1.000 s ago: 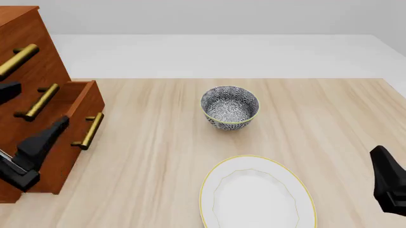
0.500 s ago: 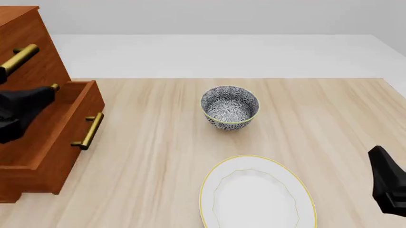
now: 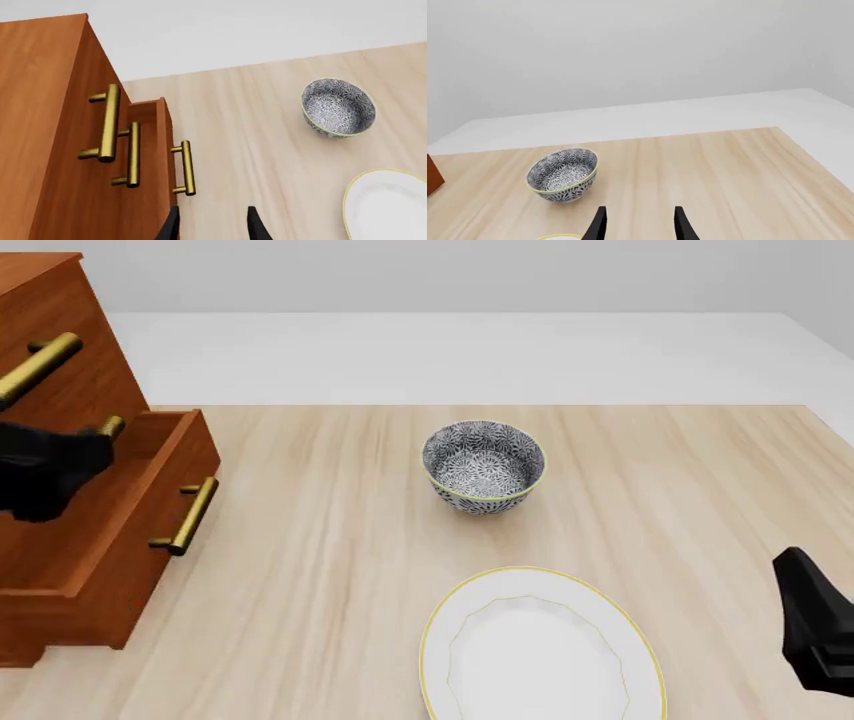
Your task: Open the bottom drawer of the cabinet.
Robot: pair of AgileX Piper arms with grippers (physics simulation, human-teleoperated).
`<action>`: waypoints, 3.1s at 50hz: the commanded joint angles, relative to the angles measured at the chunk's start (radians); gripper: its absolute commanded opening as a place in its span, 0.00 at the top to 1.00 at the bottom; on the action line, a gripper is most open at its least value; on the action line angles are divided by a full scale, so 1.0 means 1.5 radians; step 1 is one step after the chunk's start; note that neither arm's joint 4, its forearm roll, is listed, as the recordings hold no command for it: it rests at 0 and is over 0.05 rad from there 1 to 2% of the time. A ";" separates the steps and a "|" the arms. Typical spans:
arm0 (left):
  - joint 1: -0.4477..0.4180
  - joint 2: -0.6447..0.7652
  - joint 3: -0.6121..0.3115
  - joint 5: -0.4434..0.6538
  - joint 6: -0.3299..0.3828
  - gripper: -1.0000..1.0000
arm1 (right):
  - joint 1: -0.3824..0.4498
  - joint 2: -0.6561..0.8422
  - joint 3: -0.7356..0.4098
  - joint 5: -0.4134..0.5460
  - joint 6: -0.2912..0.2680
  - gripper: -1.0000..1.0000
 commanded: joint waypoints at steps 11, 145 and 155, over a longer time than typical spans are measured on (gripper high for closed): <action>0.083 0.080 0.056 -0.085 -0.006 0.00 | 0.005 0.000 0.000 -0.002 0.001 0.00; 0.198 0.491 0.257 -0.579 0.107 0.00 | 0.003 0.000 0.000 0.003 -0.013 0.00; 0.196 0.515 0.267 -0.605 0.106 0.00 | 0.002 0.000 0.000 0.002 -0.014 0.00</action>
